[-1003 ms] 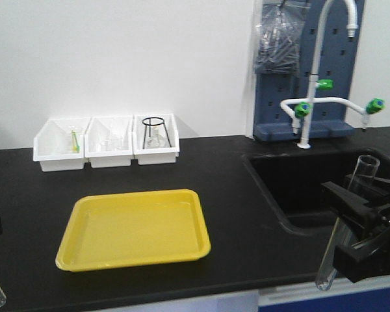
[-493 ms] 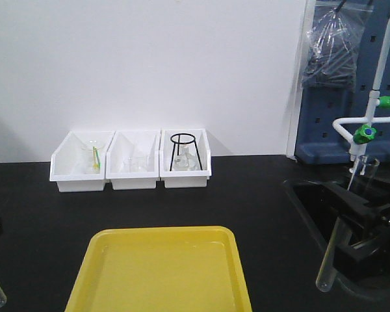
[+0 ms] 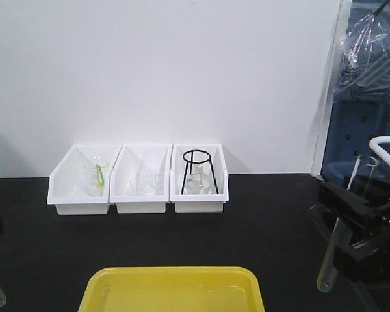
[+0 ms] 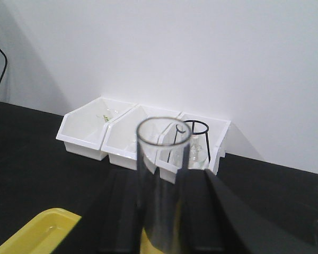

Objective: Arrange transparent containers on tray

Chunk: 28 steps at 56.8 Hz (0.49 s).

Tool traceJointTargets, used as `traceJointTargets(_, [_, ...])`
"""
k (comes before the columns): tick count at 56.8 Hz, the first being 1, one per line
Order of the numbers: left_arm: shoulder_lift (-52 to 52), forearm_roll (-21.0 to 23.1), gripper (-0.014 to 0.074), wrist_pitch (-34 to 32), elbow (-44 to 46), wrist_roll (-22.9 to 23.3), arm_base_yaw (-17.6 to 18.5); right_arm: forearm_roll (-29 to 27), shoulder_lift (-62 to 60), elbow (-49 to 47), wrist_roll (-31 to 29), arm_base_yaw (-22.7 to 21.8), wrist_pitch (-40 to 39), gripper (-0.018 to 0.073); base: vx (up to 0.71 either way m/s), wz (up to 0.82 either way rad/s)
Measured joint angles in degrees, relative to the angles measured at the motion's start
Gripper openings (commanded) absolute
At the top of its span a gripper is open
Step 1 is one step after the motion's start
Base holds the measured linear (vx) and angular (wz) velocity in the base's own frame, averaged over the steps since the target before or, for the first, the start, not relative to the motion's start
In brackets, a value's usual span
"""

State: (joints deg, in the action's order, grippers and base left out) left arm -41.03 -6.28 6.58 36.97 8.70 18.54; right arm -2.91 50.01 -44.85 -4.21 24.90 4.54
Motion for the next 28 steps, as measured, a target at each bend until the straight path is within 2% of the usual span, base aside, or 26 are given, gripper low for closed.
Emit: traceJointTargets(28, [0.0, 0.0, 0.015, 0.0, 0.0, 0.0, 0.0, 0.0, 0.0, 0.0, 0.0, 0.0, 0.0, 0.0019, 0.1, 0.02])
